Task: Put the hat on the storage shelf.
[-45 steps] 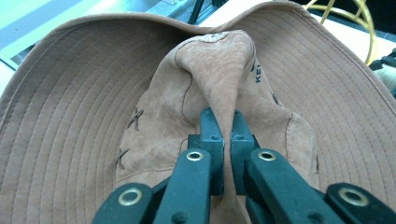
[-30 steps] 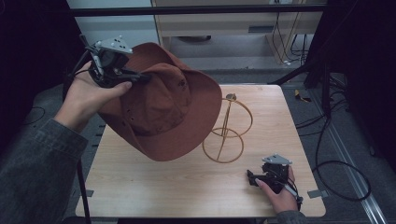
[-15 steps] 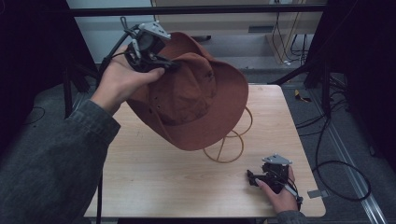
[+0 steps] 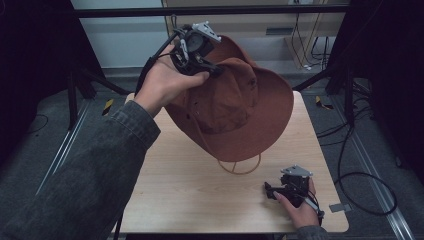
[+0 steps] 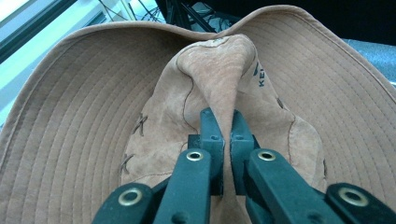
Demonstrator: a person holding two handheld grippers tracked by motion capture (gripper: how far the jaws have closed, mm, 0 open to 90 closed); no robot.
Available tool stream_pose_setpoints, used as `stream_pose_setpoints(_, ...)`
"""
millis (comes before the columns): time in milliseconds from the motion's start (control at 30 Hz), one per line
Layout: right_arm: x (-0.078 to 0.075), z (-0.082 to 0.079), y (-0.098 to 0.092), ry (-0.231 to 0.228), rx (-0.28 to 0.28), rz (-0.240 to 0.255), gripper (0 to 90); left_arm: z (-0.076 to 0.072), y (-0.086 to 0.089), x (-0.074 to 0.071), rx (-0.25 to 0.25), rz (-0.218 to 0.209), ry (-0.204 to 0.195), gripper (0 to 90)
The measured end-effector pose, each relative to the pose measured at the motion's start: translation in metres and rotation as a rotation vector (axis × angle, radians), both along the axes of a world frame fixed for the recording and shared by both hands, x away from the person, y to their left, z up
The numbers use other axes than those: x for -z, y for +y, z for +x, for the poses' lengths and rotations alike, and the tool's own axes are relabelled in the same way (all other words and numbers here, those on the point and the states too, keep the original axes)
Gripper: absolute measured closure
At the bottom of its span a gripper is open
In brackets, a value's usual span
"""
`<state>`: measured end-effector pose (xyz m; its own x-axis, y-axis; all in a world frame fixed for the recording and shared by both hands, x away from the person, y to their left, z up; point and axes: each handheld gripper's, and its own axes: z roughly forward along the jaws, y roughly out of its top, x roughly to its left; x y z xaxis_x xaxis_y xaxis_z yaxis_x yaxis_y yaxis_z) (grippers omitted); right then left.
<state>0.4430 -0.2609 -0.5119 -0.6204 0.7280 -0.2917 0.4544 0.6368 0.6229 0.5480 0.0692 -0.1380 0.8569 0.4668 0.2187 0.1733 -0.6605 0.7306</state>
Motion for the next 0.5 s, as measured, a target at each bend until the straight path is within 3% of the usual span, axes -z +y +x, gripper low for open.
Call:
stream_pose_setpoints(233, 0.000, 0.000, 0.000, 0.000, 0.000, 0.001, 0.5, 0.002, -0.018, 0.000, 0.029, 0.007, -0.004, 88.6)
stream_pose_setpoints(500, 0.000, 0.000, 0.000, 0.000, 0.000, 0.001, 0.5, 0.004, -0.025, 0.003, 0.033, 0.010, -0.002, 88.5)
